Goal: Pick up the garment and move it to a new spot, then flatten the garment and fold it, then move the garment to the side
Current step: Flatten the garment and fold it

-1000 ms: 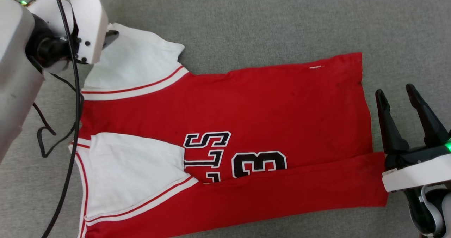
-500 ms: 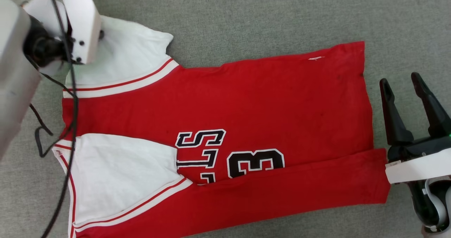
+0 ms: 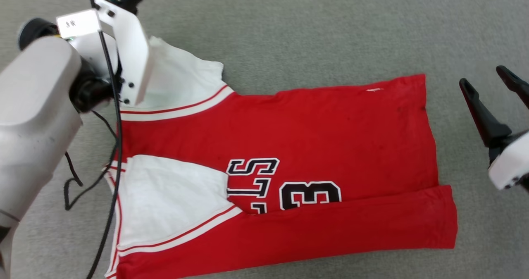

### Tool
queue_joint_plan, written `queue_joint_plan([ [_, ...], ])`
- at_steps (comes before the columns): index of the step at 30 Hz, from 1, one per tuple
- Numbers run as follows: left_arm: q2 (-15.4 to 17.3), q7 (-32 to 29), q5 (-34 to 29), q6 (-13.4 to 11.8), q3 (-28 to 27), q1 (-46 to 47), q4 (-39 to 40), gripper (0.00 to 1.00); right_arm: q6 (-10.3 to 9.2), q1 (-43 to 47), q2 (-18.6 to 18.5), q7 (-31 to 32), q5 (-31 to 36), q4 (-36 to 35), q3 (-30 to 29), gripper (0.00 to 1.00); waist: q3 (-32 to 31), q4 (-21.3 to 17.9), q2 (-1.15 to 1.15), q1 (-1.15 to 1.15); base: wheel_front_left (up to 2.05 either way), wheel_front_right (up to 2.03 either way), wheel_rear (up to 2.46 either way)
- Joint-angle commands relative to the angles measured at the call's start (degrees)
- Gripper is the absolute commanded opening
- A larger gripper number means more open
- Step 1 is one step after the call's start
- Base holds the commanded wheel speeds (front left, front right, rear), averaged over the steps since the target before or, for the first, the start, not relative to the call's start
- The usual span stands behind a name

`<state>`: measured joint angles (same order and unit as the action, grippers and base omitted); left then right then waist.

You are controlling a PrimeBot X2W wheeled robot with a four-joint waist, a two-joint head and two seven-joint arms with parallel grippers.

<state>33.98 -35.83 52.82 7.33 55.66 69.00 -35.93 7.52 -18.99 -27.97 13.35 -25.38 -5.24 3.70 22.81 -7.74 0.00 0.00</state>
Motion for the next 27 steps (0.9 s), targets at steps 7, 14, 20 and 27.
queue_joint_plan([
  [7,0.9,3.7,0.9,0.1,2.0,-2.0,5.6,0.0,-0.06,-10.5,-9.1,21.2,-9.3,5.9,8.5,1.0,-1.9,3.4,0.0,0.0,0.0,0.0,0.0],
  [14,0.5,5.0,0.4,0.1,3.1,0.0,8.7,0.0,-0.07,-19.8,-10.9,34.8,-12.7,13.0,15.1,1.0,-0.2,5.7,0.0,0.0,0.0,0.0,0.0],
  [20,0.0,5.8,0.0,0.1,3.8,2.0,10.0,0.0,-0.07,-25.1,-9.1,37.9,-12.3,20.0,18.9,1.0,2.2,7.3,0.0,0.0,0.0,0.0,0.0],
  [27,-0.4,6.8,0.0,0.1,4.4,3.4,10.2,0.0,-0.05,-25.9,-7.3,36.0,-11.3,27.6,25.1,1.0,4.7,8.4,0.0,0.0,0.0,0.0,0.0],
])
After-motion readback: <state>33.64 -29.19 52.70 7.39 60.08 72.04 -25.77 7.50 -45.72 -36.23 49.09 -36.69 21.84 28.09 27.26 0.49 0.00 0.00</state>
